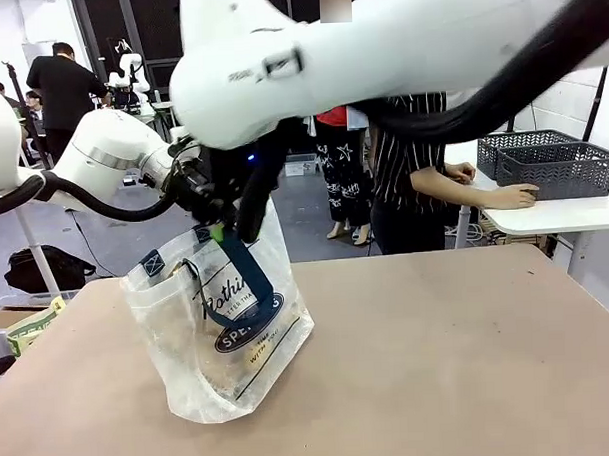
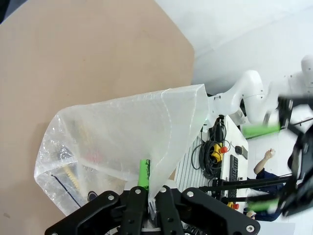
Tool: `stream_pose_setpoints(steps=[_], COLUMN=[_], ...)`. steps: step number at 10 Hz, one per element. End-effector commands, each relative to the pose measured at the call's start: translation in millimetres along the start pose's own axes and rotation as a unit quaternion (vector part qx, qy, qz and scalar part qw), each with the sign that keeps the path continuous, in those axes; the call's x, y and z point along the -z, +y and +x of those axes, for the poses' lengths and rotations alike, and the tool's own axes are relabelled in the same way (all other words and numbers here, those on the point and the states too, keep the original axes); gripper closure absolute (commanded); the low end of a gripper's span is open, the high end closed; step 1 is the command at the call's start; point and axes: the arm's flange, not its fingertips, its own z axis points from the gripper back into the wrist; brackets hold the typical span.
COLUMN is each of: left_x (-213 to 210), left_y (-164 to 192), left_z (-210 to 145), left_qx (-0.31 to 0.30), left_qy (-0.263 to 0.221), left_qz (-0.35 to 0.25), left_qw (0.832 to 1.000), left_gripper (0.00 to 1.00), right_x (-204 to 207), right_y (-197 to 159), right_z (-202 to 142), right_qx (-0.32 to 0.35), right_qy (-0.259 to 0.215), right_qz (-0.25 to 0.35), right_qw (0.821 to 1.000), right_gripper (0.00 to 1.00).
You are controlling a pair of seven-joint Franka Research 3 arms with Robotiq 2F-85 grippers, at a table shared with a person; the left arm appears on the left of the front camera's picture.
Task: Transfer purchased items from the store into the shopping bag.
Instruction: Move the Reusable shopping bag to the right side of the table.
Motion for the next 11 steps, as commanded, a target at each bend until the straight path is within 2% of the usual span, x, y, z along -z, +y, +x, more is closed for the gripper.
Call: stream_pose_setpoints(steps=[1, 3, 4, 6, 8, 11], left_x=[0, 0, 1, 2, 0, 2], left_y=[-1, -1, -9, -13, -14, -23], left_z=[-6, -2, -5, -4, -3, -6], left_qx=[0.011, 0.007, 0.009, 0.015, 0.014, 0.005], left_qy=[0.010, 0.014, 0.017, 0.021, 0.024, 0.030], left_qz=[0.003, 0.022, 0.026, 0.039, 0.047, 0.063], left_qw=[1.000, 1.000, 0.999, 0.999, 0.999, 0.998], left_gripper=[1.00, 1.00, 1.00, 1.00, 1.00, 1.00], right_x=[-16, -34, -41, -51, -41, -17], right_y=[-44, -105, -139, -200, -244, -274], right_z=[-66, -112, -144, -207, -268, -344], right_qx=[0.093, 0.195, 0.256, 0.389, 0.485, 0.599], right_qy=[-0.010, 0.010, 0.037, 0.073, 0.115, 0.150], right_qz=[-0.015, -0.042, -0.052, -0.070, -0.049, -0.047], right_qw=[0.995, 0.980, 0.965, 0.916, 0.866, 0.785], right_gripper=[0.00, 0.00, 0.00, 0.00, 0.00, 0.00])
